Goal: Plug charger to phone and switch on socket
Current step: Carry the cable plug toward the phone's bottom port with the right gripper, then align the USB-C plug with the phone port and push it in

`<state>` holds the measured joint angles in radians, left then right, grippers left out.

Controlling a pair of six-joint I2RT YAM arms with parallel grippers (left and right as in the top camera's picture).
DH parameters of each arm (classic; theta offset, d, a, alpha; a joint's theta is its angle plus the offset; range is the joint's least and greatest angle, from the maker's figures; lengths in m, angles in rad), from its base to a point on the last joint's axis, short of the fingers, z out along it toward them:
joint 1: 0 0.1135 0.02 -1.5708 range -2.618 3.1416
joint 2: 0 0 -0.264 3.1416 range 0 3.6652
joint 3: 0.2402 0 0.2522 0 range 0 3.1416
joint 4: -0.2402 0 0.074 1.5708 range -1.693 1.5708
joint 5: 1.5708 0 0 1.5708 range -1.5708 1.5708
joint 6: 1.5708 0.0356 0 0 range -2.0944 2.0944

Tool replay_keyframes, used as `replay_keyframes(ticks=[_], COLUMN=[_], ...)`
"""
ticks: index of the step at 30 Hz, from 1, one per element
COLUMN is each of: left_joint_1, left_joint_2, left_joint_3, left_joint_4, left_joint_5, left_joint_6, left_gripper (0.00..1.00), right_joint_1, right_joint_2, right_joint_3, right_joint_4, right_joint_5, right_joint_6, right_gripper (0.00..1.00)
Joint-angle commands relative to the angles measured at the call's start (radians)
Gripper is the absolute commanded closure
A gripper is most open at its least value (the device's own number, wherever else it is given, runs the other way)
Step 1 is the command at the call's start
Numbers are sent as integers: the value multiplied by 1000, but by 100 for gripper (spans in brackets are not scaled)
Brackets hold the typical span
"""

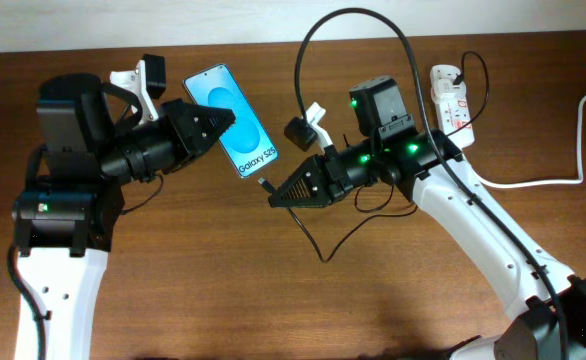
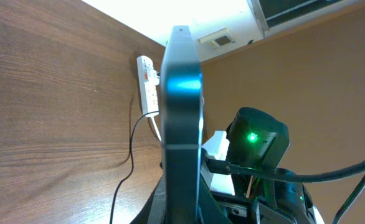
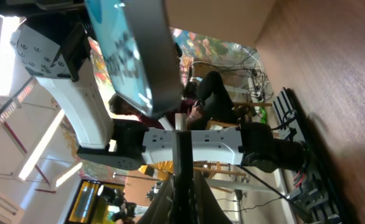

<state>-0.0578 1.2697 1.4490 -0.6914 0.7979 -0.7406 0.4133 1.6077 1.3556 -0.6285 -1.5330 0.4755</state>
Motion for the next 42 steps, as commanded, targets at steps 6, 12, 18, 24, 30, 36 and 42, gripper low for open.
replay_keyframes(ticks=[6, 12, 18, 24, 30, 36, 42], left_joint_1=[-2, -2, -5, -5, -6, -6, -6], left_joint_2=[-8, -8, -8, -8, -8, -8, -8], left_joint_3=[9, 9, 9, 9, 9, 9, 9], left_joint_4=[10, 47, 77, 77, 76, 70, 70], left_joint_5=[25, 26, 10, -2, -1, -2, -1], left_joint_6=[4, -117, -168, -187, -187, -185, -175], left_gripper=[100, 100, 100, 100, 100, 100, 100], right_joint_1=[-28, -28, -27, -27, -28, -29, -51], right_joint_2=[-180, -192, -141, -105, -83, -83, -82], right_joint_3=[11, 11, 11, 11, 11, 11, 11], right_joint_4=[-337, -430, -256, -41, 117, 126, 151], right_joint_5=[-19, -18, -18, 105, 97, 58, 14], right_joint_6=[-220, -629, -549, -177, -21, -21, 110], right_gripper=[96, 96, 96, 95, 96, 96, 96])
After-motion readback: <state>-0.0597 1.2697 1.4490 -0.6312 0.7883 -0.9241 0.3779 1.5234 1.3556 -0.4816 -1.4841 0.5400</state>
